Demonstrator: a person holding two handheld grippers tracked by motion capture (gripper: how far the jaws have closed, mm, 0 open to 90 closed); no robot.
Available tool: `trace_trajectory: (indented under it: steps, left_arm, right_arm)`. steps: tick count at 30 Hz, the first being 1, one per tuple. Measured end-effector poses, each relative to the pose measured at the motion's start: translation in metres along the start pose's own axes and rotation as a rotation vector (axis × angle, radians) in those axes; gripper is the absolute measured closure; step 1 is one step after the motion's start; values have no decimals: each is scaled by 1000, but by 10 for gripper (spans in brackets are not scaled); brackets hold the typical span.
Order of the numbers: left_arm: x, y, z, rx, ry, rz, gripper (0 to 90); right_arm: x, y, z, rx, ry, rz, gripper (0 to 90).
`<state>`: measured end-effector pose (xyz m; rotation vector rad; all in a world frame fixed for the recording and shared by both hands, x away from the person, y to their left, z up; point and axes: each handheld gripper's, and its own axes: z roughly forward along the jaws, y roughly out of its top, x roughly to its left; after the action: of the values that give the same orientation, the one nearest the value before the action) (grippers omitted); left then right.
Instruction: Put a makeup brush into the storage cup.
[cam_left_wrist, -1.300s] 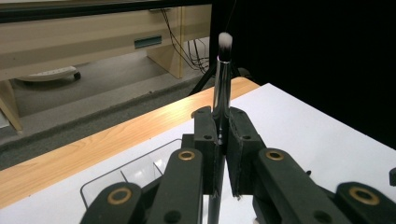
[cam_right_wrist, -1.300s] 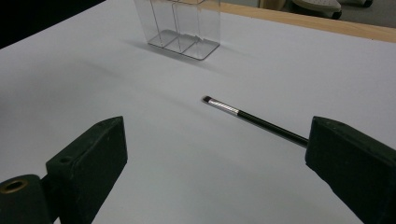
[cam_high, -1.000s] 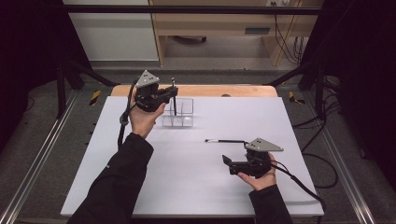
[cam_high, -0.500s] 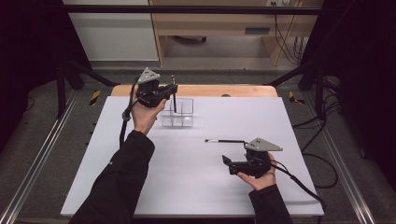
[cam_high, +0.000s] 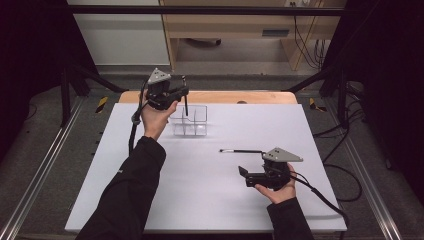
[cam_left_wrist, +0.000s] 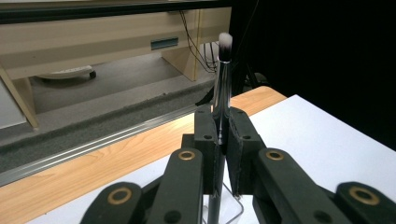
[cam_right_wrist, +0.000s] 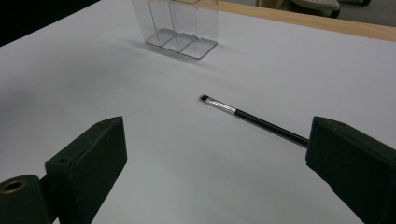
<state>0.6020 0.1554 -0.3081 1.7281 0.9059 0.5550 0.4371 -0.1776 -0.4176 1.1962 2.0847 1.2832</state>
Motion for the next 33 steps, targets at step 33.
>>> trace_trajectory:
  steps: [33]
  left_arm:
    - [12,-12,29,29,41,0,831]
  right_arm:
    - [0,0,1,4,3,-1,57]
